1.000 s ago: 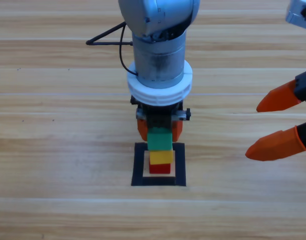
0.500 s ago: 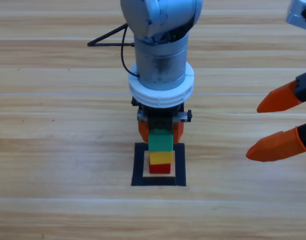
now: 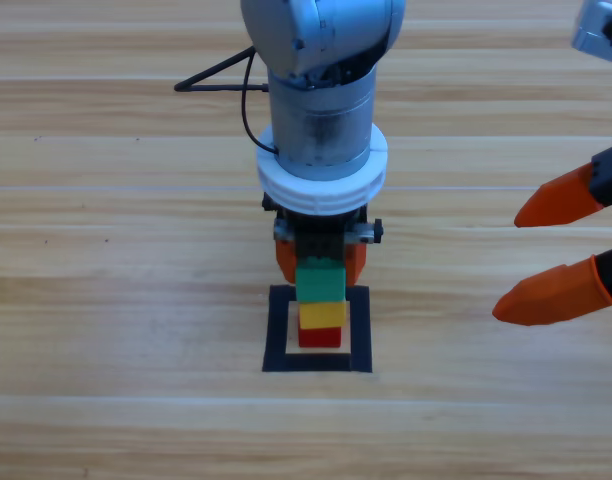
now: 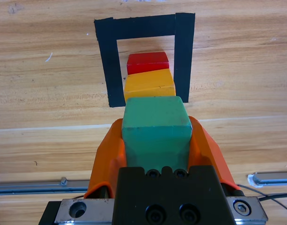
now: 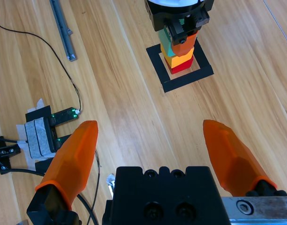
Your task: Stack the blocks in the rectangular block: red at the bottom, yellow in the middle, green on top
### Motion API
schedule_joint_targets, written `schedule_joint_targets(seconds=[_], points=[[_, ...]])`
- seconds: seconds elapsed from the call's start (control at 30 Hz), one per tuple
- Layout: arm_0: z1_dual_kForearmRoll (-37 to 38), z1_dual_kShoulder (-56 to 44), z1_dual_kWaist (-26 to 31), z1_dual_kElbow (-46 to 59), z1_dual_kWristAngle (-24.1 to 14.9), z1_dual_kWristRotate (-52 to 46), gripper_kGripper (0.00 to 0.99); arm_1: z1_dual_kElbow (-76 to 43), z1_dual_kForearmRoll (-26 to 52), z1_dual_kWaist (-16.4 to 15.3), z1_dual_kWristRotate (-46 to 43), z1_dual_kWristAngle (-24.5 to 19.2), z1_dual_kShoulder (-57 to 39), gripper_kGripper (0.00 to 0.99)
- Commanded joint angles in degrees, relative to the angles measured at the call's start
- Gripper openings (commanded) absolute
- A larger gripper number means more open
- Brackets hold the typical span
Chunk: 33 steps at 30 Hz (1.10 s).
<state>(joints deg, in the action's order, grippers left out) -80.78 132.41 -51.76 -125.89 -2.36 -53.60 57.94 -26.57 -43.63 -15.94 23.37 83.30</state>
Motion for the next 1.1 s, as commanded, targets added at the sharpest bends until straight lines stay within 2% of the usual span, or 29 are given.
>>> schedule_joint_targets(seconds=[0.03,0.07,0.1,0.13,0.17,0.23,0.27,0.73,1.03,1.07,1.1], points=[[-0.34,2.94,-1.06,-0.76,-0.63,-0.36,0.000,-1.87,2.32,1.00,-0.15,-0.52,-3.24,0.990],[-0.25,2.86,-1.06,-0.85,-0.63,-0.36,0.000,-1.87,2.32,1.00,-0.15,-0.61,-3.24,0.990],[-0.25,2.77,-1.06,-1.03,-0.63,-0.36,0.060,-1.87,2.32,1.00,-0.15,-0.52,-3.24,0.990],[-0.25,2.86,-1.06,-1.20,-0.63,-0.36,0.172,-1.87,2.32,1.00,-0.15,-0.61,-3.24,0.990],[-0.25,2.86,-1.06,-1.20,-0.54,-0.45,0.387,-1.87,2.32,1.00,-0.15,-0.61,-3.24,0.990],[-0.25,2.86,-1.06,-1.11,-0.54,-0.45,0.885,-1.87,2.32,1.00,-0.15,-0.61,-3.24,0.990],[-0.25,2.77,-1.06,-1.03,-0.63,-0.45,0.985,-1.96,2.32,1.00,-0.15,-0.52,-3.24,0.990],[-0.25,-1.19,-0.97,-0.85,-2.03,0.25,0.990,-2.04,2.40,1.00,-0.06,-0.61,-3.41,0.990],[-0.25,-23.86,4.13,-0.15,-5.90,7.02,0.990,-2.13,2.40,1.00,0.20,-0.61,-4.03,0.990],[0.80,-29.49,4.39,7.41,-8.10,6.93,0.990,-2.22,2.40,1.00,0.47,-0.61,-4.47,0.990],[5.02,-33.62,4.83,15.06,-8.71,7.28,0.990,-2.40,2.49,1.00,0.82,-0.61,-4.55,0.990]])
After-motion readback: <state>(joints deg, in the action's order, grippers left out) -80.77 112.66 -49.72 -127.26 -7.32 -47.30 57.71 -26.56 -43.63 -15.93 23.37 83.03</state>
